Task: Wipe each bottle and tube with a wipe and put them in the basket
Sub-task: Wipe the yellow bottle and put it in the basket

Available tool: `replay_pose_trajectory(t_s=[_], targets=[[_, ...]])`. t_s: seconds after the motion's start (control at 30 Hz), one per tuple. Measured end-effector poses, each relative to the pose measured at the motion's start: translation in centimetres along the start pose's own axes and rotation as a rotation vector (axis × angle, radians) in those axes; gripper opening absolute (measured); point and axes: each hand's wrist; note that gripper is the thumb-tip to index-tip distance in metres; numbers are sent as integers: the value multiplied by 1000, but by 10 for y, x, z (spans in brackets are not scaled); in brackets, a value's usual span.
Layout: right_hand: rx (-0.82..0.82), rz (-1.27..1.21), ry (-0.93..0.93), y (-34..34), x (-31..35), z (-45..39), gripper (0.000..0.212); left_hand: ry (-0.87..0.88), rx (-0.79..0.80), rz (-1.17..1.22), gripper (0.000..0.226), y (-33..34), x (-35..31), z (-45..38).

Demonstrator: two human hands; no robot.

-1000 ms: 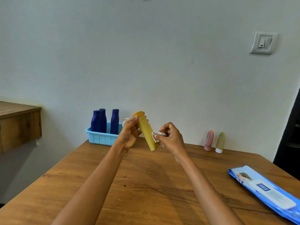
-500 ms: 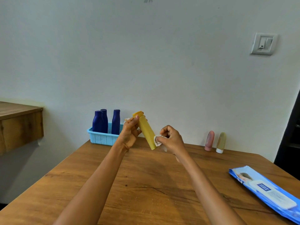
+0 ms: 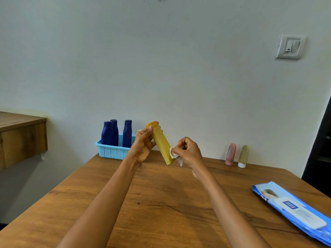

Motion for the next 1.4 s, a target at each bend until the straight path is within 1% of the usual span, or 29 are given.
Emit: replay_pose_trajectory(t_s=[0.13,0.2,0.3,0.43,0.53,0.7,0.87,0.93,1.0,1.07,1.13,1.17,1.2,1.27,1.3,1.4], targets=[[-46,-60,32,-7,-8,-3,17,-31,46,21,93,3,3,2],[-65,-88,-13,-7,-6,-3,16,-59,93,10,93,8,4,4],[-140,-152,-92,-5,1,-3,13,-81,168,-21,89,17,7,8],[-241,-260,-135,-5,10,0,15,-135,267,-76,91,25,10,11],[-294,-292,-156,-3,15,3,14,-153,300,-104,92,23,13,9],[-321,-443,-159,5,24,8,13,-163,295,-172,76,19,19,7],[-204,-506,-170,10,27,7,14,-125,247,-158,58,15,20,3],[-163,-472,-165,9,25,6,14,-110,208,-184,42,12,20,1],[-155,-367,-209,7,22,5,12,-99,195,-242,32,11,21,1],[-177,-283,-269,5,19,6,11,-96,203,-279,35,14,21,3],[-240,-243,-288,2,14,5,10,-102,222,-303,54,18,20,5],[-282,-227,-268,0,11,5,9,-102,231,-317,64,20,20,5],[-318,-226,-227,-2,8,4,9,-99,238,-325,68,22,21,5],[-338,-275,-149,-4,5,4,6,-89,252,-318,67,24,23,3],[-337,-287,-145,-4,5,5,6,-83,253,-310,66,25,23,3],[-328,-255,-234,0,11,10,6,-56,238,-304,63,24,23,1]])
Point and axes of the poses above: each hand's wrist, its own z-axis away from the middle knuckle, its own y-axis out of the palm, x = y × z, and after that the axes turned 4 degrees about -x, right-handed
